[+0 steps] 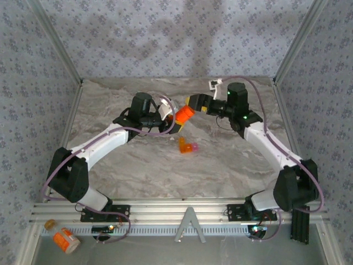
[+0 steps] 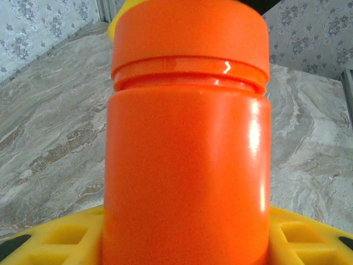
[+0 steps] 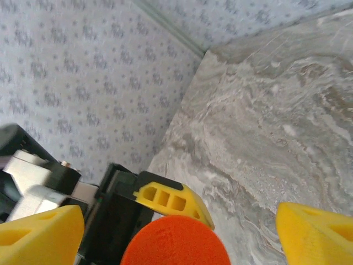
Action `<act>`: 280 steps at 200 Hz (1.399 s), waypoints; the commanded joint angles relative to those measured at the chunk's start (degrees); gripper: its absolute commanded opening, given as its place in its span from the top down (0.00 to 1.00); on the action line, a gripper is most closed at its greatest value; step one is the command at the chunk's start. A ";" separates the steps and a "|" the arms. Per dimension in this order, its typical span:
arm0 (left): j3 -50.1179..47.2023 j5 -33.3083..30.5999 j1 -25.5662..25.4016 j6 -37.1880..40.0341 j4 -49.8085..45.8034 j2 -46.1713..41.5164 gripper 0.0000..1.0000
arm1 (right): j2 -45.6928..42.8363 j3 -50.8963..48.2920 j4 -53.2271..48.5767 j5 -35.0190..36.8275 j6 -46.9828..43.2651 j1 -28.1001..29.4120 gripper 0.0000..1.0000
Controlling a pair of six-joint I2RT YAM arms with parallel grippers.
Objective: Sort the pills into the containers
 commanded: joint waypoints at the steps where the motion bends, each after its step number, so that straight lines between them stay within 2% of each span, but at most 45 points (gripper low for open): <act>1: 1.32 1.96 -0.14 0.66 0.73 -1.15 1.00 | -4.27 -0.24 -6.55 11.23 9.16 0.58 0.08; 17: 1.60 1.74 -0.12 0.83 0.71 -1.13 1.00 | -5.79 -1.39 -9.95 17.86 13.85 1.90 0.07; 54: 2.05 1.43 -0.10 1.27 0.34 -0.76 1.00 | -5.70 -1.78 -9.00 22.51 17.11 6.09 0.07; 121: 2.44 1.64 -0.09 1.17 0.56 -0.17 1.00 | -1.52 0.10 -7.02 22.80 17.11 10.07 0.13; 164: 2.41 1.68 -0.14 1.29 0.47 -0.20 1.00 | -1.29 -0.07 -6.10 22.82 16.65 10.74 0.25; 204: 2.34 1.79 -0.12 1.18 0.64 -0.04 1.00 | -2.03 0.11 -6.04 23.02 16.43 10.70 0.24; 221: 2.43 1.77 -0.14 1.10 0.65 -0.07 1.00 | -2.32 -0.07 -5.77 22.69 16.62 10.80 0.31; 251: 2.41 1.77 -0.13 1.00 0.91 0.02 1.00 | -2.82 -0.40 -5.38 21.99 16.75 10.93 0.51; 280: 2.25 1.83 -0.14 0.74 0.91 -0.13 1.00 | -3.09 -0.90 -5.46 21.66 15.83 10.91 0.56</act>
